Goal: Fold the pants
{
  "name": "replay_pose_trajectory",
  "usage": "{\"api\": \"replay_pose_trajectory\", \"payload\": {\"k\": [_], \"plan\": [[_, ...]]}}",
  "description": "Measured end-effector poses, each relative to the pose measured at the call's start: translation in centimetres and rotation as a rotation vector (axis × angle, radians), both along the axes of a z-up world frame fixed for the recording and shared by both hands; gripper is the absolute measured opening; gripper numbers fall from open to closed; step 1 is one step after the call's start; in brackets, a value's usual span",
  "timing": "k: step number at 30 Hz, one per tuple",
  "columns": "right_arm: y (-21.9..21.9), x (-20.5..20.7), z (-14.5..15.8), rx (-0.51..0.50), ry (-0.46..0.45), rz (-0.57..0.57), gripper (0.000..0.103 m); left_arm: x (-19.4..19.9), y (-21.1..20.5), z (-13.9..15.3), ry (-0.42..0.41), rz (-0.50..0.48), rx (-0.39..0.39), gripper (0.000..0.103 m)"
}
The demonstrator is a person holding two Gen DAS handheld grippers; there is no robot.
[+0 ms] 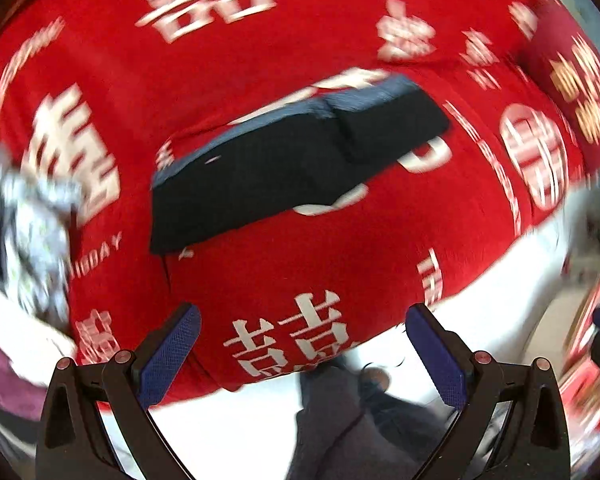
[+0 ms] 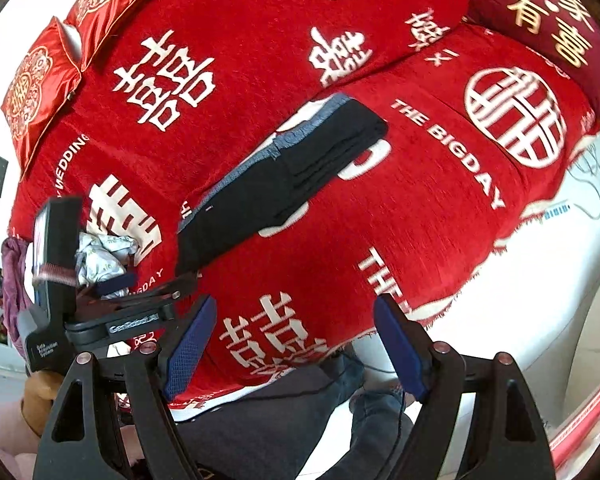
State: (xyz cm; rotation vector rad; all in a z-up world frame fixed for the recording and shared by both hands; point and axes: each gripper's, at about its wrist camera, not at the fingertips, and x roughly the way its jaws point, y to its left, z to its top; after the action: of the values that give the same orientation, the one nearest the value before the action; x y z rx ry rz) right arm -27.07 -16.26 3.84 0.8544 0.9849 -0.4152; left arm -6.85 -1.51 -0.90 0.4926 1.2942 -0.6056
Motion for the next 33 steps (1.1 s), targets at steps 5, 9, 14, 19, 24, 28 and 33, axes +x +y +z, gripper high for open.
{"api": "replay_pose_trajectory", "payload": {"k": [5, 9, 14, 19, 24, 28, 33], "plan": [[-1.5, 5.5, 0.2, 0.020, -0.025, 0.078, 0.084, 5.0, 2.9, 0.2, -0.042, 0.124, -0.016, 0.103], [-3.2, 9.7, -0.6, 0.076, -0.046, 0.070, 0.084, 6.5, 4.7, 0.4, -0.077, 0.129, 0.015, 0.103], [-4.9, 14.1, -1.5, 0.105, -0.010, 0.123, 0.084, 7.2, 6.2, 0.0, -0.059, 0.229, 0.013, 0.103], [-7.0, 18.0, -0.9, 0.042, 0.024, 0.288, 0.084, 5.9, 5.7, -0.4, -0.047, 0.379, 0.022, 0.103], [-10.2, 19.7, 0.6, -0.047, 0.001, 0.396, 0.084, 3.3, 4.2, 0.9, -0.143, 0.387, 0.068, 0.103], [-12.2, 20.5, -1.4, 0.003, 0.076, 0.367, 0.084, 2.6, 4.4, 0.9, -0.143, 0.428, 0.076, 0.103], [-10.3, 19.6, -5.7, 0.127, 0.201, 0.350, 0.084, 3.3, 6.1, 0.8, -0.119, 0.521, 0.054, 0.103]]}}
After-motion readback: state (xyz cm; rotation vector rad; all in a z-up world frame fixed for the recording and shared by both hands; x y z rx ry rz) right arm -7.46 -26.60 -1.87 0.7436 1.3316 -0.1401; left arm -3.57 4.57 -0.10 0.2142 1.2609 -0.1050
